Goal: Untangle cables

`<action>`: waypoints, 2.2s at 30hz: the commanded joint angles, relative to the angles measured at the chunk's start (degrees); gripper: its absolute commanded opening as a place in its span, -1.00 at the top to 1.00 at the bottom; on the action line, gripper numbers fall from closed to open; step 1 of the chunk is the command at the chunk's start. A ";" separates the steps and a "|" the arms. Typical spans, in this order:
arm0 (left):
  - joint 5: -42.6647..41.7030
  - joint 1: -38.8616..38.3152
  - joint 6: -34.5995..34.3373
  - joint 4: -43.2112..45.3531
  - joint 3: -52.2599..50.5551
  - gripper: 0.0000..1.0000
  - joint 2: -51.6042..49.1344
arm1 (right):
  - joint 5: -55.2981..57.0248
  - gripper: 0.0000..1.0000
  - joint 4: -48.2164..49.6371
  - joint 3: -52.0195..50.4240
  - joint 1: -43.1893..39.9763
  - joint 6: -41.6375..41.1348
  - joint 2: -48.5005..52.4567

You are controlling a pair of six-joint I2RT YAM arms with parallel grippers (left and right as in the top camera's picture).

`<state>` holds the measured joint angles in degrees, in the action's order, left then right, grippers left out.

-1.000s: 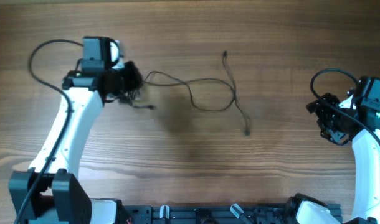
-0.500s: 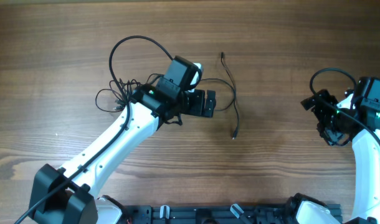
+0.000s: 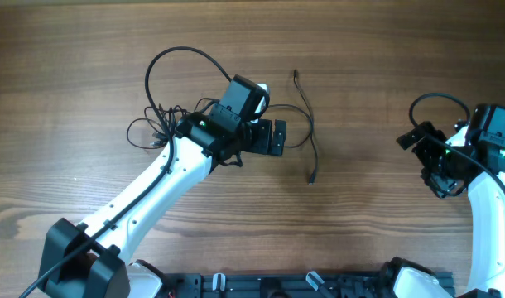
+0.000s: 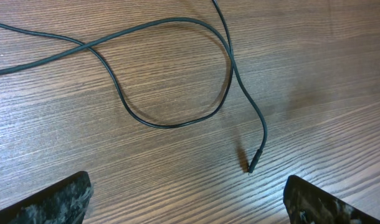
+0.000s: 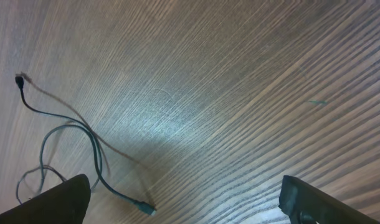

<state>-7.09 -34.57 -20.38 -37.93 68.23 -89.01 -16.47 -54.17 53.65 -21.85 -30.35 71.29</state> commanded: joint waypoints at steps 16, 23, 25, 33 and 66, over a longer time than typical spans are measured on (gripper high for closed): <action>0.79 -0.11 0.68 0.17 1.01 -1.00 0.50 | 0.11 -0.99 -4.26 -0.90 0.13 3.58 -0.13; 0.79 -0.11 0.68 0.17 1.01 -1.00 0.50 | 0.11 -0.99 -4.85 -0.90 0.13 3.41 -0.13; 0.76 -0.11 0.68 0.17 1.01 -1.00 0.50 | 0.13 -0.99 -5.22 -0.90 0.13 3.43 -0.13; 0.79 -0.11 0.68 0.17 1.01 -1.00 0.50 | 0.13 -0.98 -5.53 -0.90 0.13 3.39 -0.13; 16.61 23.61 -9.01 -1.11 1.01 -0.50 1.03 | 0.11 -0.99 -1.09 -0.90 0.13 3.17 -0.13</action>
<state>8.23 -14.85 -28.73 -38.89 68.25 -88.99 -16.47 -55.53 53.17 -21.85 -27.75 71.29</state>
